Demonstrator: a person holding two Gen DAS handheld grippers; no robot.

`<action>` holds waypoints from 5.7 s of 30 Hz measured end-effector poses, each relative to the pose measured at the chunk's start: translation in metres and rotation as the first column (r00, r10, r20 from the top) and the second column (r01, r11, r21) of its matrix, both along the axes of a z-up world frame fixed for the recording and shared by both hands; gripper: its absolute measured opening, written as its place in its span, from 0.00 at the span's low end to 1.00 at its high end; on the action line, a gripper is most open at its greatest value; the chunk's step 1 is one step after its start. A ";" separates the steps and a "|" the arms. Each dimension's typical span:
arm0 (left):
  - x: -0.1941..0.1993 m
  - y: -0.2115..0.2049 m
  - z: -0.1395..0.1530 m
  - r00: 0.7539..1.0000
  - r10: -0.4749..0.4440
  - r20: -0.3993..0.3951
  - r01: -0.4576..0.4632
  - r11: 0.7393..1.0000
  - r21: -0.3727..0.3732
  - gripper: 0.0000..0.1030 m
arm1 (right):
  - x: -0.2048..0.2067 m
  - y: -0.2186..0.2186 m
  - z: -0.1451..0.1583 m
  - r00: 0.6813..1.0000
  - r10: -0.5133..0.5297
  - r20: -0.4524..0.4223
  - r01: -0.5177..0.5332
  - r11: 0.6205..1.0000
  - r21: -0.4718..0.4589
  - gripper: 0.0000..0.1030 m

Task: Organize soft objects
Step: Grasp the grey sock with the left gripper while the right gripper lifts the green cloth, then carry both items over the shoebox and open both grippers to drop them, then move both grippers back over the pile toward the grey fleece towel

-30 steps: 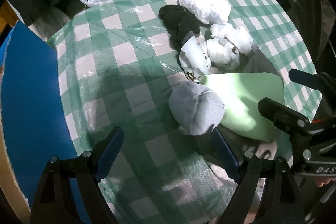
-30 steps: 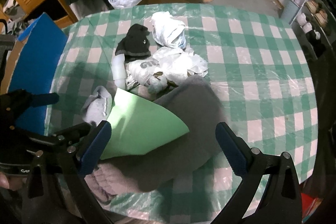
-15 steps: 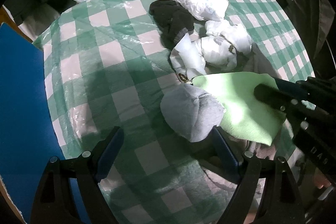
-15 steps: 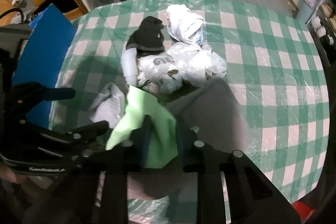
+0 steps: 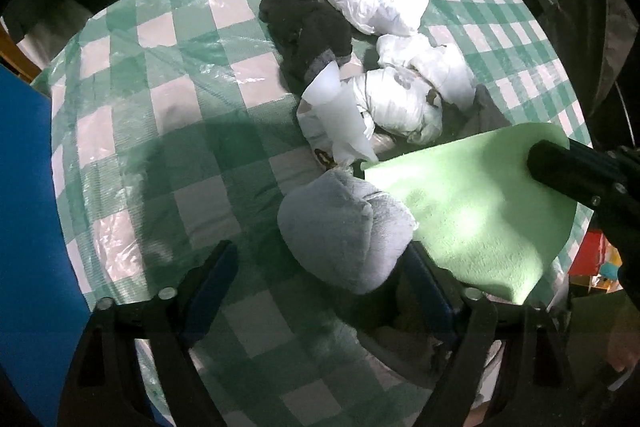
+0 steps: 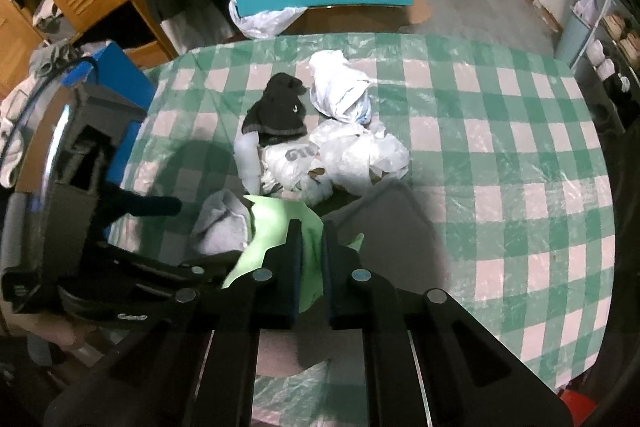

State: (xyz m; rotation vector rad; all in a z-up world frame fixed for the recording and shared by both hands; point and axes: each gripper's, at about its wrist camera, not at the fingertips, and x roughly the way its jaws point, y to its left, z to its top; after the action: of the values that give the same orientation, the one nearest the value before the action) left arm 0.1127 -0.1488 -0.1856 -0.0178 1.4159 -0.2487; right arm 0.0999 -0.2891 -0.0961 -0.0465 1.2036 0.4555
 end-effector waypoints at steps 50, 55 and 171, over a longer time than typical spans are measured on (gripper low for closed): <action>-0.065 0.076 0.133 0.956 0.122 0.267 -0.109 0.992 -0.063 0.23 | -0.026 0.044 0.099 0.974 0.051 0.223 -0.070 0.994 0.080 0.05; -0.074 0.093 0.143 0.948 0.146 0.283 -0.131 0.989 -0.070 0.23 | -0.027 0.054 0.107 0.970 0.060 0.236 -0.081 0.993 0.083 0.04; -0.090 0.141 0.142 0.936 0.233 0.263 -0.241 0.971 -0.005 0.64 | -0.013 0.092 0.062 1.000 -0.004 0.007 0.004 0.999 -0.036 0.64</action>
State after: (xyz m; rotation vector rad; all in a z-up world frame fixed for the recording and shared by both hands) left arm 0.0224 -0.0081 -0.0438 -0.1288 1.1398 -0.0290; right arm 0.0868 -0.1971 -0.0343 -0.0766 1.2052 0.4302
